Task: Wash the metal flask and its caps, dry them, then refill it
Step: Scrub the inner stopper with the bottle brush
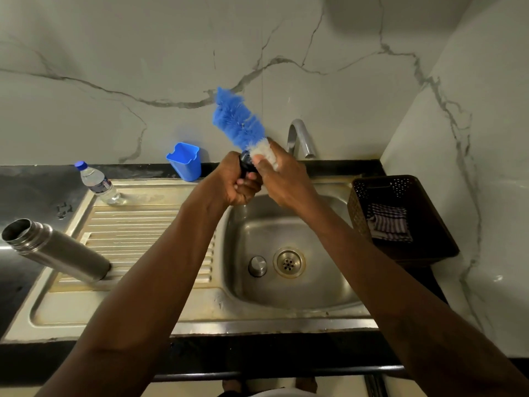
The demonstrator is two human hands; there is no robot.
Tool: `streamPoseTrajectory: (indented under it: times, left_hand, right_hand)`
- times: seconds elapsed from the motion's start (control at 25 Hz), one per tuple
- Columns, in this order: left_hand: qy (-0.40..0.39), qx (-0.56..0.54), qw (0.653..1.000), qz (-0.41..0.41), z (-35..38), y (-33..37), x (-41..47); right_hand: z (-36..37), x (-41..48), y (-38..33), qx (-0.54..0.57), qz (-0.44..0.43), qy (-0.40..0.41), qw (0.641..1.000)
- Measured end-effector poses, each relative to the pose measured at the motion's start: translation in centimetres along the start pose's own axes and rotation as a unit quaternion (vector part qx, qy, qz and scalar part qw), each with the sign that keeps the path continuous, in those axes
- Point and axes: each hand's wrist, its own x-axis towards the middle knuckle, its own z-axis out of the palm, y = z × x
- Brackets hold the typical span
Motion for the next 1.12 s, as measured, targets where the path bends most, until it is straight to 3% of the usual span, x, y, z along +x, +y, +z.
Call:
streamPoseTrajectory:
  times: [0.2,0.32,0.44,0.68,0.8,0.92,1.12]
  left_hand:
    - [0.108,-0.001,0.990,0.091,1.4,-0.8,0.5]
    - [0.092,-0.053,0.977,0.187,2.3,-2.0,0.2]
    - [0.074,-0.016,0.962,0.262,2.4,-2.9,0.5]
    - [0.183,-0.060,0.952,0.237,2.4,-2.5,1.2]
    - [0.183,-0.038,0.958,0.217,2.1,-1.7,0.9]
    - [0.185,0.025,0.960,0.209,3.0,-3.1,0.9]
    - [0.142,-0.144,0.960,0.193,2.9,-1.3,-0.2]
  right_hand:
    - [2.0,0.3,2.3,0.068,0.070,0.031,0.995]
    - [1.8,0.6,2.3,0.054,0.098,0.045,0.993]
    - [1.3,1.2,1.9,0.033,0.097,0.034,0.994]
    - [1.4,-0.7,0.7,-0.041,0.032,0.002,0.999]
    - [1.8,-2.4,1.4,-0.036,0.003,0.025,0.999]
    - [0.8,0.2,-0.6,-0.042,0.037,0.035,0.998]
    - [1.3,-2.5,0.3,-0.089,-0.011,0.013,0.996]
